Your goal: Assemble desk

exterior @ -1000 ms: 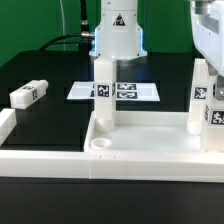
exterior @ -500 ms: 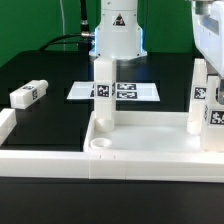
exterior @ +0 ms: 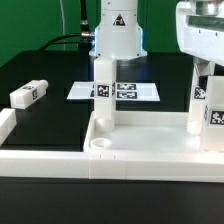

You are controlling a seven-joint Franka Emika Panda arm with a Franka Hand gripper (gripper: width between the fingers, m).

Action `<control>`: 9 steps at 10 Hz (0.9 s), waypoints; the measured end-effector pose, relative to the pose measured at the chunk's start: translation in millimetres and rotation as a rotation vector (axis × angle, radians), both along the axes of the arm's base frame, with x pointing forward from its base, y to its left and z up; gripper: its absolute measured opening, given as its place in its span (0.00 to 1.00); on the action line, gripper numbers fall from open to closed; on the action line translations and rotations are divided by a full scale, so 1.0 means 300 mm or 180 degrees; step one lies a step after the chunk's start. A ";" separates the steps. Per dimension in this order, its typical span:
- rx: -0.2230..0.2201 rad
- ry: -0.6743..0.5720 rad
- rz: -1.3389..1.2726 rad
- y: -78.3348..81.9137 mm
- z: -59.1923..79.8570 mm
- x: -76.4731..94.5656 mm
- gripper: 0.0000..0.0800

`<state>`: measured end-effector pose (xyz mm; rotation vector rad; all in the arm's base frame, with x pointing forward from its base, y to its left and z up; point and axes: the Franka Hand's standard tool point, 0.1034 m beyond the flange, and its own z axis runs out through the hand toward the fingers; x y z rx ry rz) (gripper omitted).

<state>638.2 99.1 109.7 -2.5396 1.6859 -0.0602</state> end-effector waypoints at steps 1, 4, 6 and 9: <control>-0.0094 -0.0006 0.0316 0.000 -0.001 0.001 0.81; -0.0212 -0.0052 0.1112 0.005 0.002 0.006 0.81; -0.0278 -0.0075 0.1621 0.006 0.006 0.010 0.81; -0.0403 -0.0087 0.2490 0.003 0.009 0.013 0.81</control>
Offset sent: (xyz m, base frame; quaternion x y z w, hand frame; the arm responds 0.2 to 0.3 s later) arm 0.0009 0.0046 0.0016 0.0057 0.0111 -0.2184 0.9758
